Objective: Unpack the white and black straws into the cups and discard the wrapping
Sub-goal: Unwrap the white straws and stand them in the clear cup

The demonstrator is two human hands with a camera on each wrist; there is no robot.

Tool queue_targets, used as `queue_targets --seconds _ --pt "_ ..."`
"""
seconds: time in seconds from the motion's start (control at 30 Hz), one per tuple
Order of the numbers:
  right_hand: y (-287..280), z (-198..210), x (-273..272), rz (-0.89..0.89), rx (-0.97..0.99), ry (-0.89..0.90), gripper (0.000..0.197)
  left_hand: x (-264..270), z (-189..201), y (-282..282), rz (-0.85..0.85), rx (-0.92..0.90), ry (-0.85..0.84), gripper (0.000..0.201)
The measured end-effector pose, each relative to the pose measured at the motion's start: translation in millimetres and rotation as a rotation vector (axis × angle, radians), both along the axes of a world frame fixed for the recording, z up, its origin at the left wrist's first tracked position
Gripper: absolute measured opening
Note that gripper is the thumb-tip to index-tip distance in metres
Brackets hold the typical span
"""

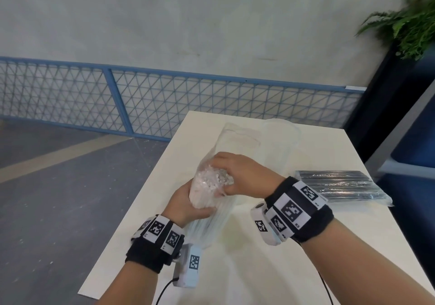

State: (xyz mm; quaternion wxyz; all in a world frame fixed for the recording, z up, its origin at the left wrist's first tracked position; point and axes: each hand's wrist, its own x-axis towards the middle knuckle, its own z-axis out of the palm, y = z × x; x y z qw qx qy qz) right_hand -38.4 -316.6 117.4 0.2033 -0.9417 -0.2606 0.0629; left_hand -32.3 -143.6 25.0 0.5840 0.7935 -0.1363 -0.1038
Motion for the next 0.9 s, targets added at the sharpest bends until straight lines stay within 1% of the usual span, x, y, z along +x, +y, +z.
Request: queue_targets --seconds 0.03,0.1,0.17,0.23,0.33,0.47,0.57,0.63,0.73,0.83,0.9 --pt "2.1 -2.4 1.7 -0.009 -0.014 0.008 0.059 0.6 -0.5 0.0 -0.027 0.024 0.014 0.057" --pt "7.9 -6.0 3.7 -0.002 -0.141 0.021 0.062 2.0 -3.8 -0.6 -0.071 0.078 0.04 0.062" --pt "15.2 -9.7 3.3 0.032 -0.283 0.014 0.054 2.0 -6.0 -1.5 -0.081 0.098 0.068 0.065" --pt "18.6 -12.4 3.2 0.012 -0.288 -0.006 0.043 3.1 -8.4 -1.2 -0.081 0.074 0.095 0.06" --pt "17.3 -13.9 5.1 -0.048 -0.208 -0.054 0.036 5.4 -9.5 1.1 -0.077 0.042 0.122 0.05" --pt "15.3 -13.5 3.5 -0.077 -0.034 -0.069 0.03 5.6 -8.5 1.8 -0.067 0.04 0.105 0.042" --pt "11.2 -10.4 4.5 -0.095 0.062 -0.102 0.012 8.7 -8.5 1.0 -0.057 0.052 0.084 0.041" --pt "5.0 -4.0 5.7 -0.135 0.12 -0.125 0.013 10.9 -9.4 0.4 -0.04 0.082 0.08 0.037" --pt "-8.1 9.2 7.1 -0.196 0.223 -0.151 0.03 13.8 -10.7 -2.6 -0.026 0.107 0.073 0.035" --pt "-21.5 16.7 11.3 -0.261 0.322 -0.211 0.026 17.7 -10.6 -6.5 -0.028 0.1 0.084 0.036" --pt "-25.1 11.3 13.1 -0.314 0.407 -0.242 0.028 19.9 -11.2 -7.3 -0.02 0.073 0.094 0.037"
